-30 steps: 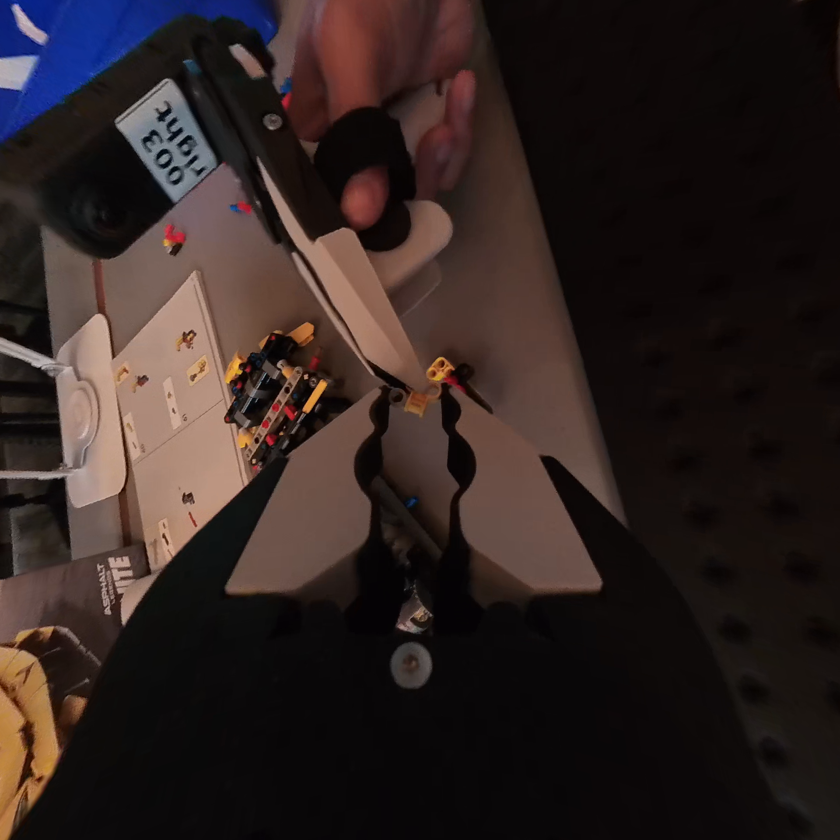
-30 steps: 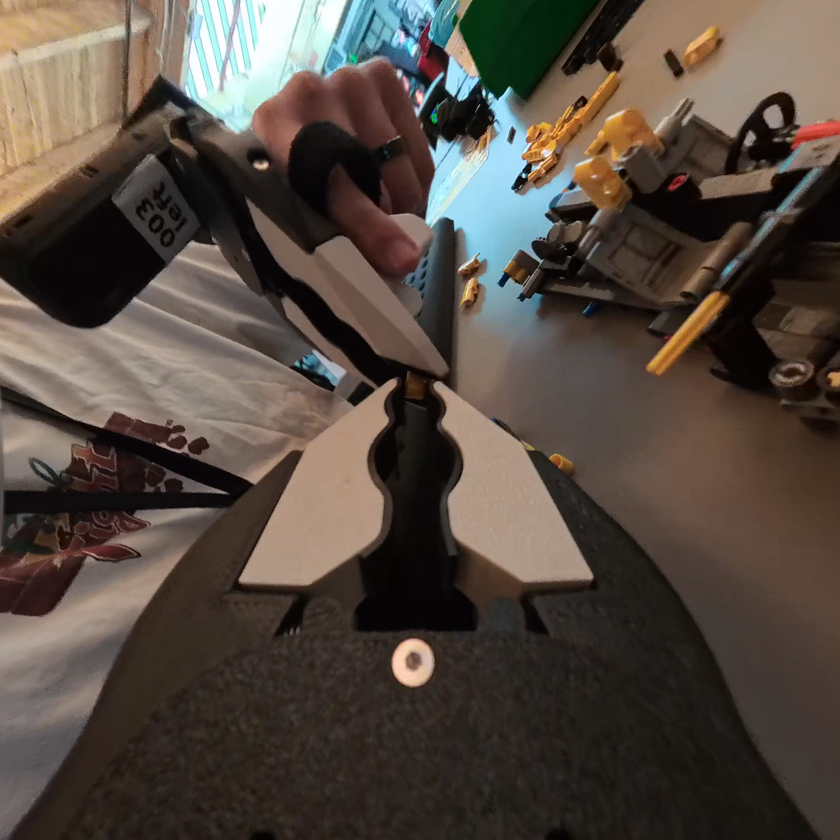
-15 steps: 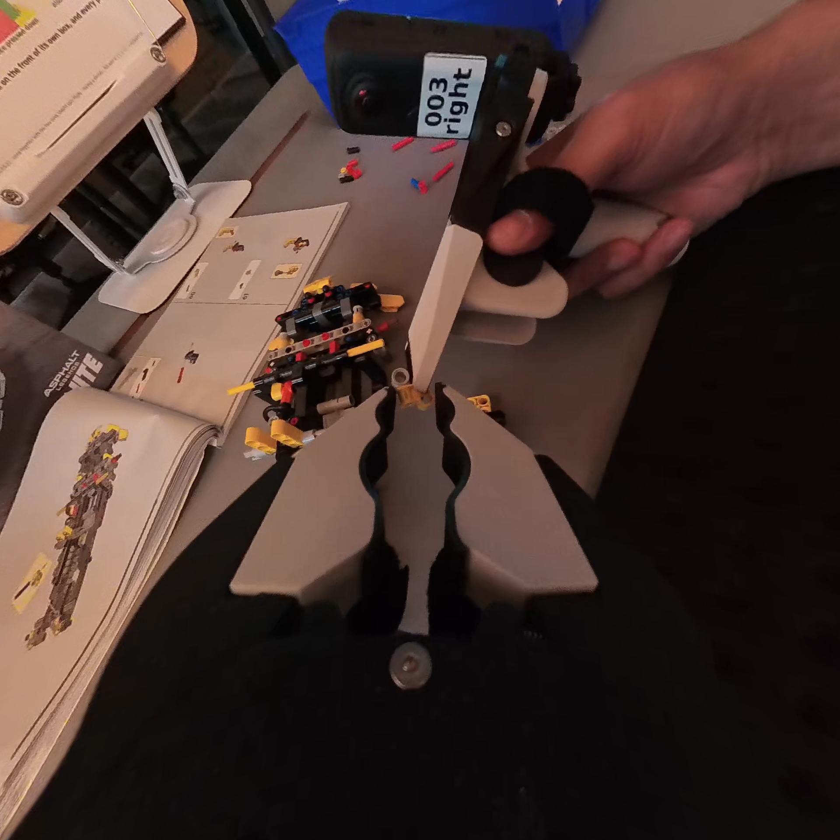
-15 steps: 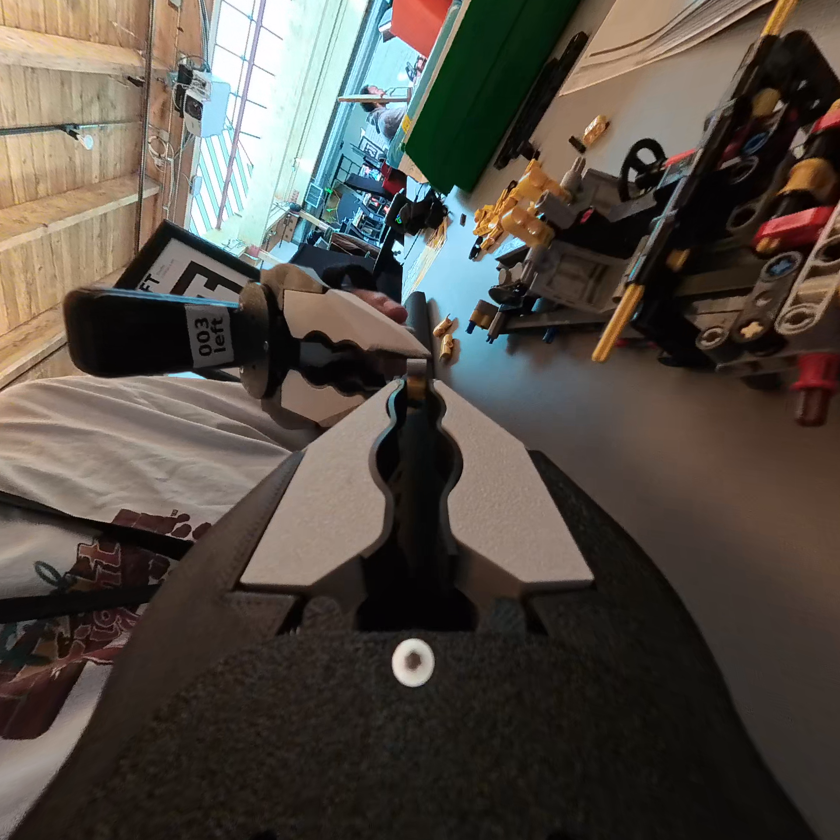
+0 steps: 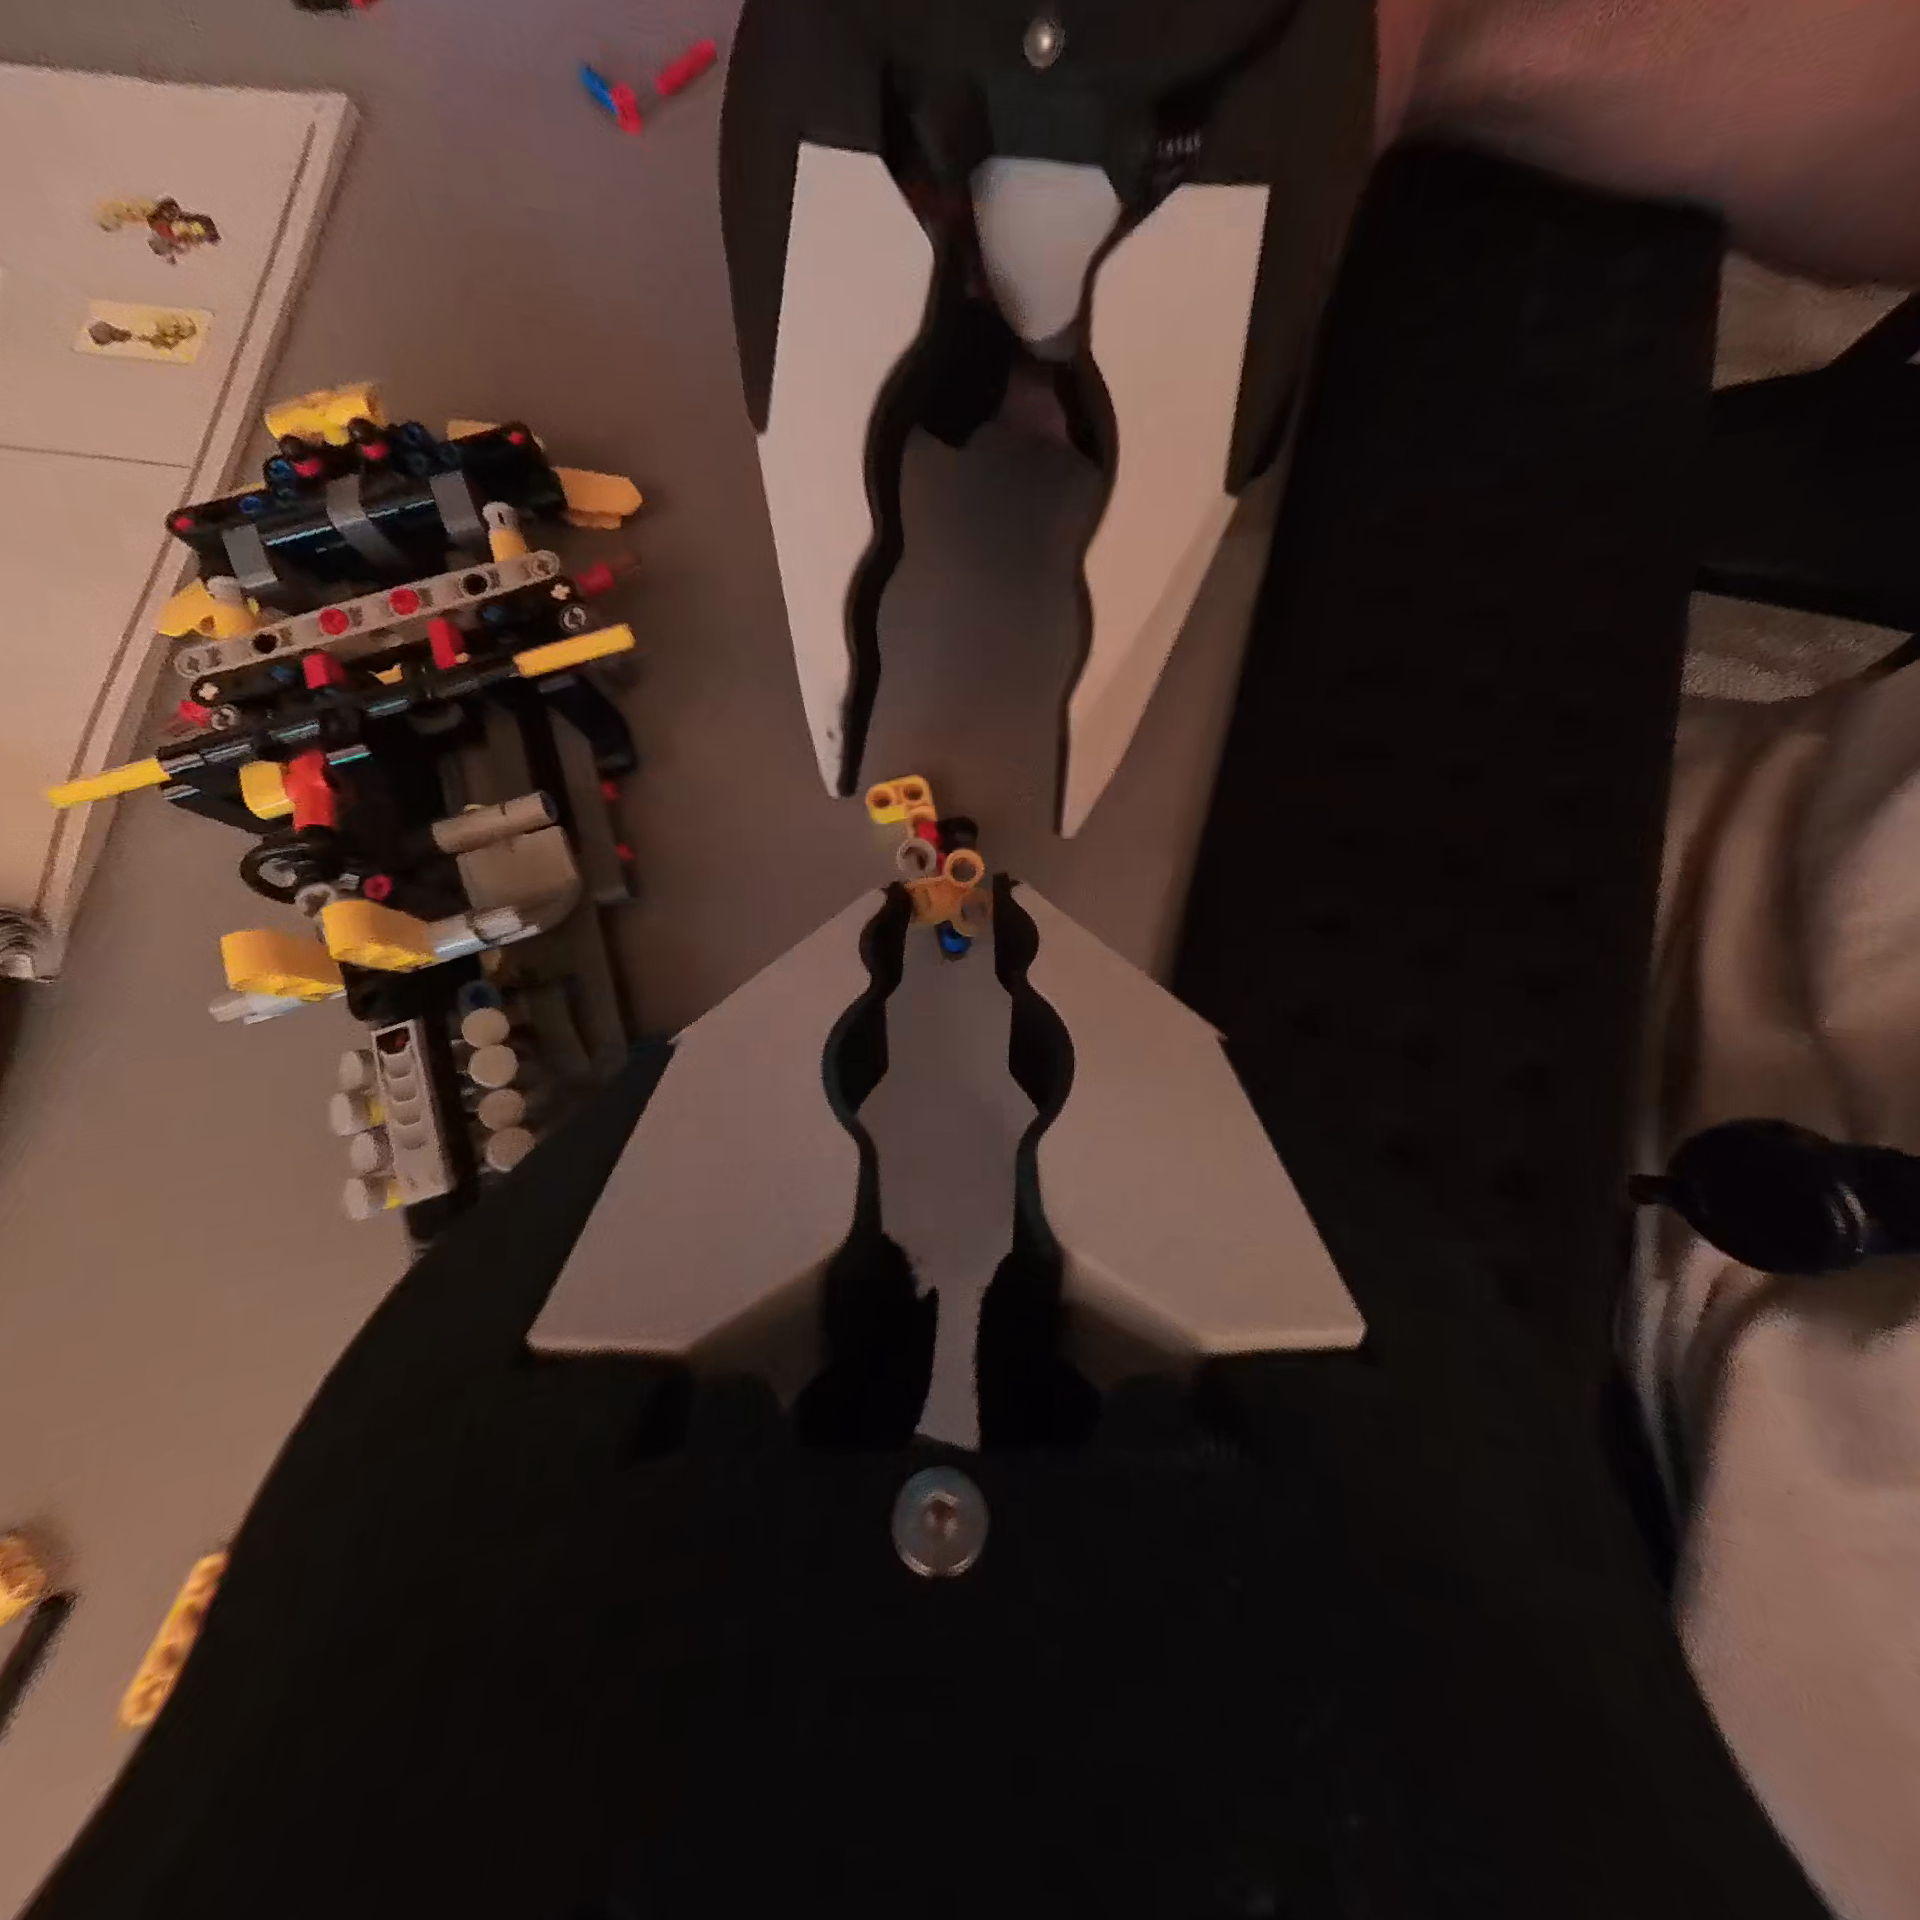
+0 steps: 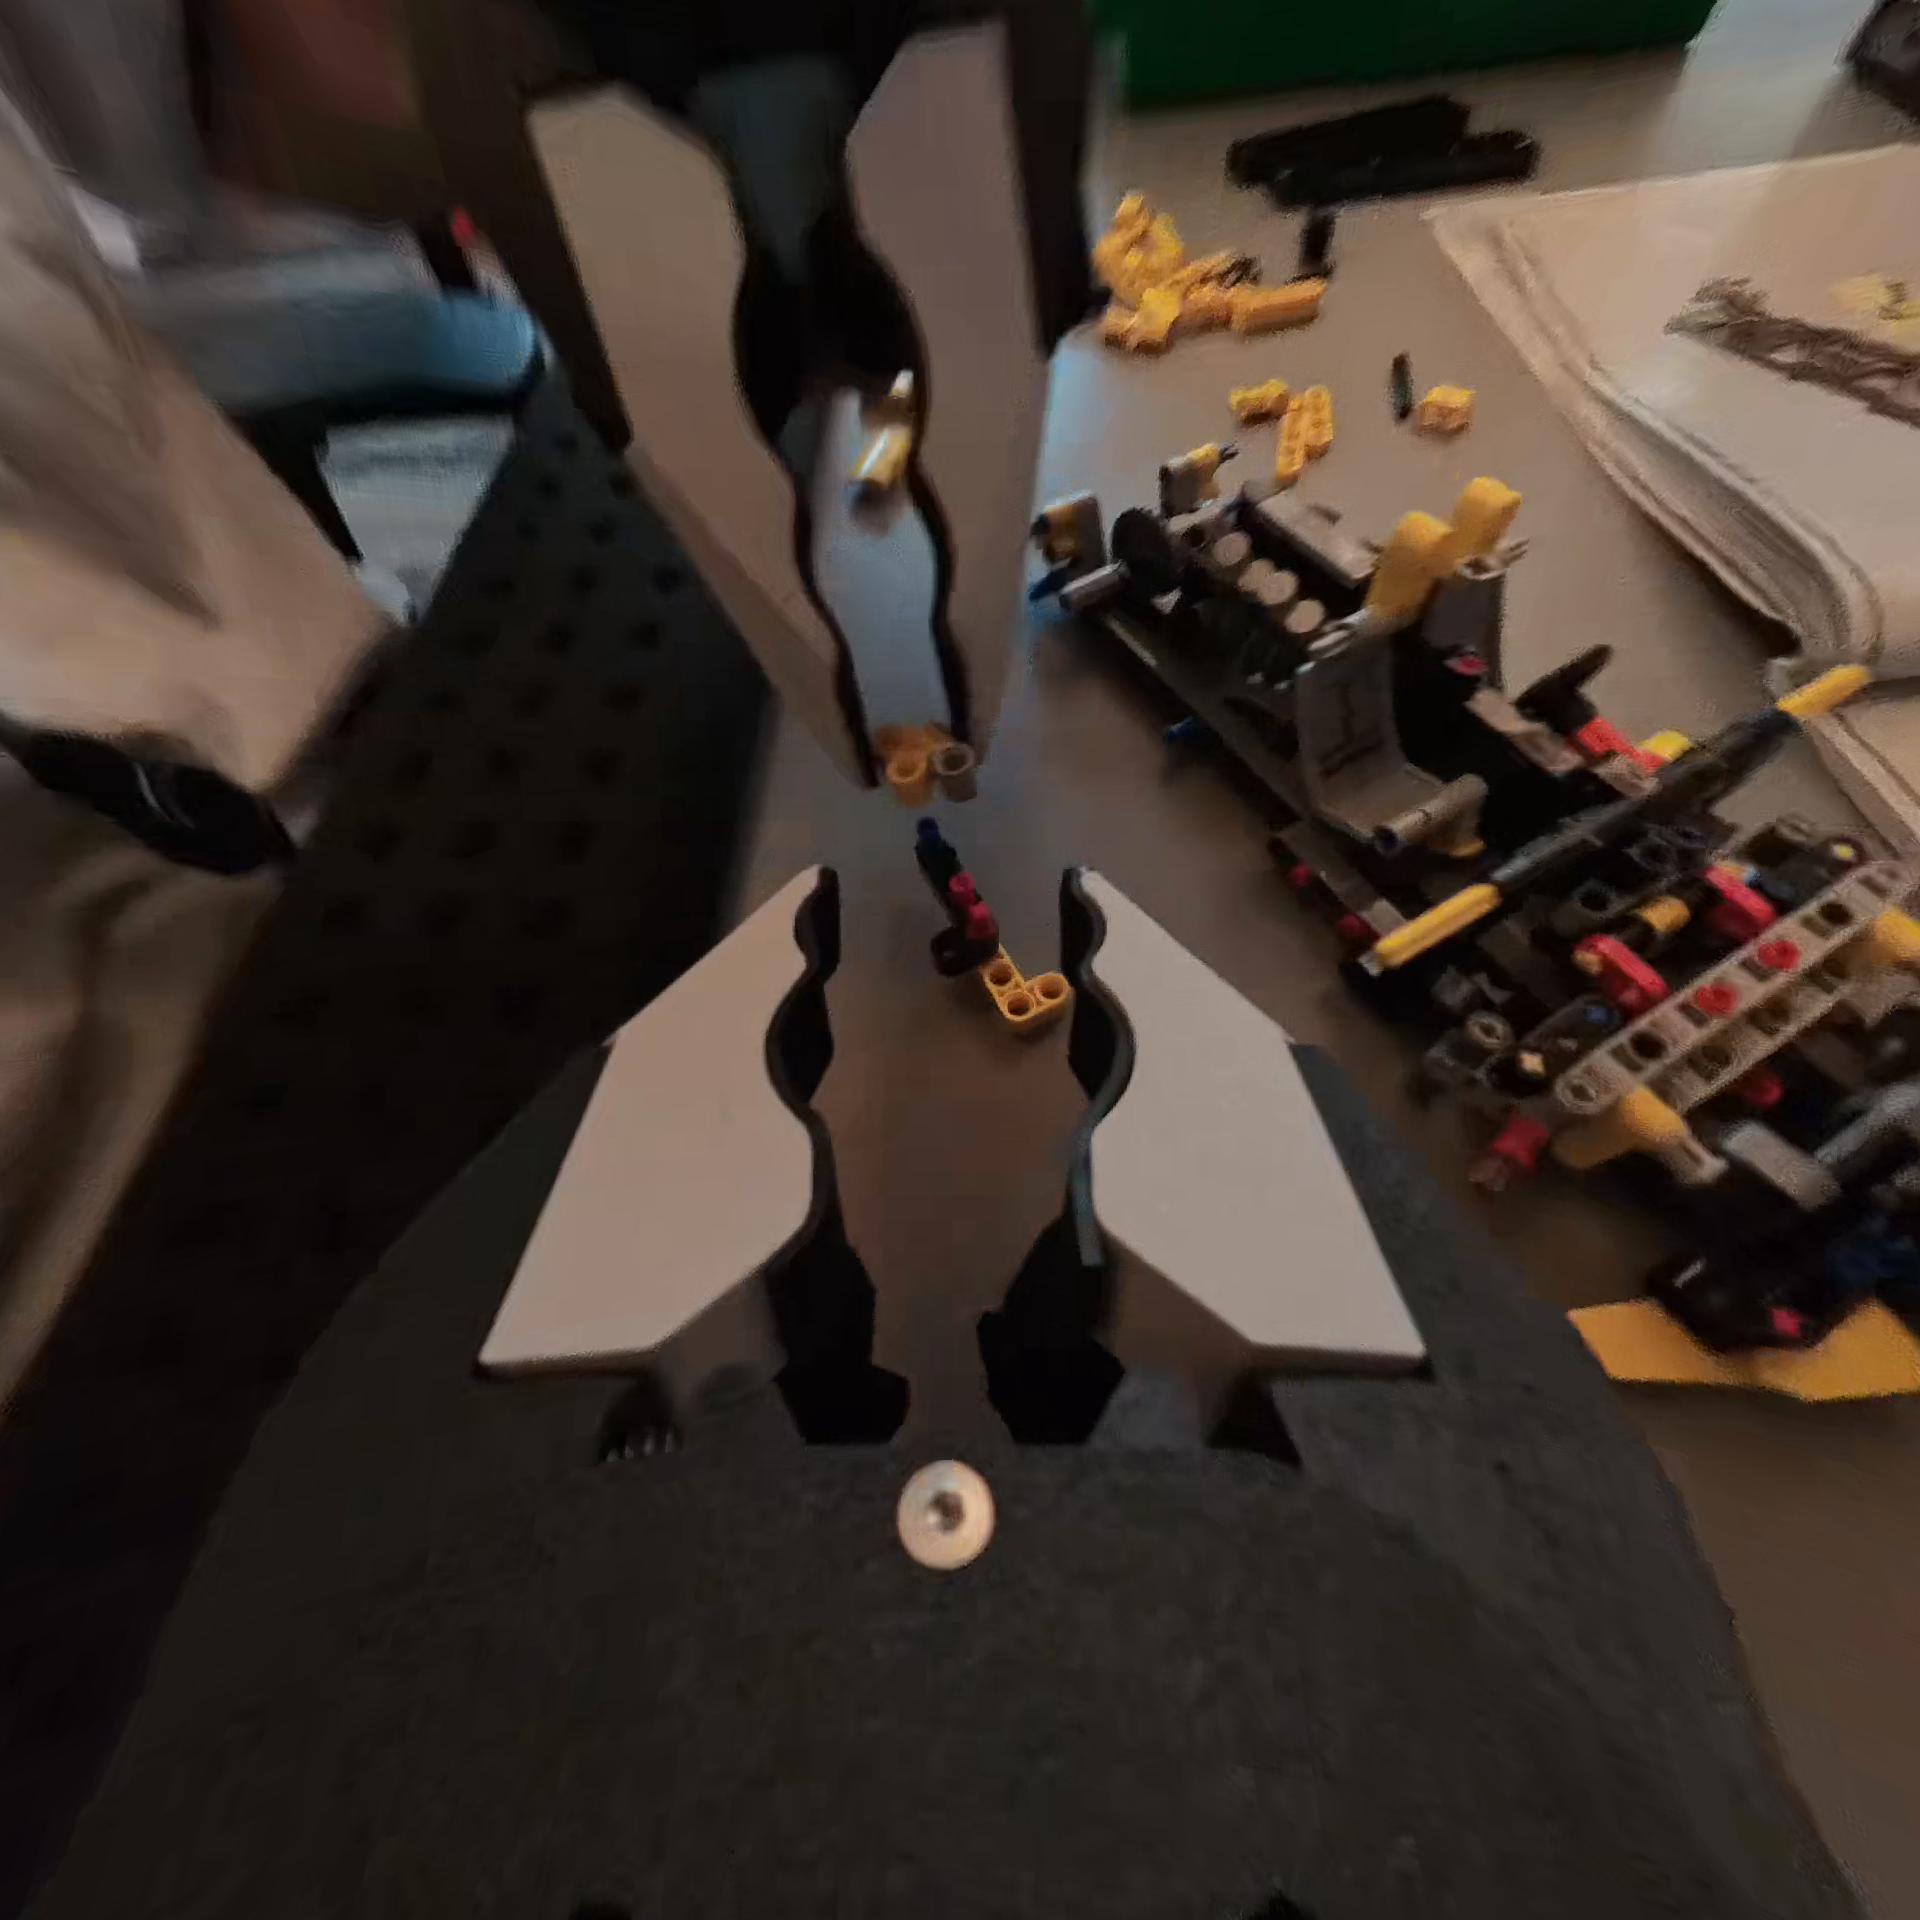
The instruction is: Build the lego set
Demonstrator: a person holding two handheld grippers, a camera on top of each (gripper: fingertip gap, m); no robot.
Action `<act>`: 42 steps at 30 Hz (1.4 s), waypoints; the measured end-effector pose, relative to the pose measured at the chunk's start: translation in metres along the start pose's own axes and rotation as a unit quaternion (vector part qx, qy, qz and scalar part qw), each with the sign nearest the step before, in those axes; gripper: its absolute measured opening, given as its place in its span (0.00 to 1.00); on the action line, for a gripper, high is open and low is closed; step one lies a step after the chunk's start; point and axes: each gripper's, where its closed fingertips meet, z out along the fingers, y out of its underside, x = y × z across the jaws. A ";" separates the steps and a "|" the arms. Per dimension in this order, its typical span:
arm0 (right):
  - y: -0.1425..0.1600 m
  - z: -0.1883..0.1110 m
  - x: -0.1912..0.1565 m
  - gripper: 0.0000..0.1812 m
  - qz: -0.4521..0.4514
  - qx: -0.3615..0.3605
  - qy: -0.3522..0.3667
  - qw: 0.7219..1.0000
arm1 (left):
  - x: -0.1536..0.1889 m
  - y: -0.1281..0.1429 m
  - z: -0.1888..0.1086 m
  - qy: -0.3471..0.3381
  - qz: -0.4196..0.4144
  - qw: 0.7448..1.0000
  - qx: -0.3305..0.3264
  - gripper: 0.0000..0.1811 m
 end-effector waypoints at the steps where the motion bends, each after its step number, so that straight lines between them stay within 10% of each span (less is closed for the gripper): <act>1: 0.006 0.003 0.001 0.24 -0.016 -0.033 -0.004 0.999 | -0.003 0.001 0.002 -0.004 0.005 1.000 -0.012 0.10; 10: 0.014 0.017 0.005 0.04 -0.126 -0.091 -0.019 0.988 | -0.004 0.003 0.011 0.013 0.008 0.998 -0.055 0.09; 42: 0.012 -0.005 0.010 0.08 -0.129 -0.047 0.035 0.990 | -0.008 0.004 0.023 0.008 0.041 0.992 -0.120 0.09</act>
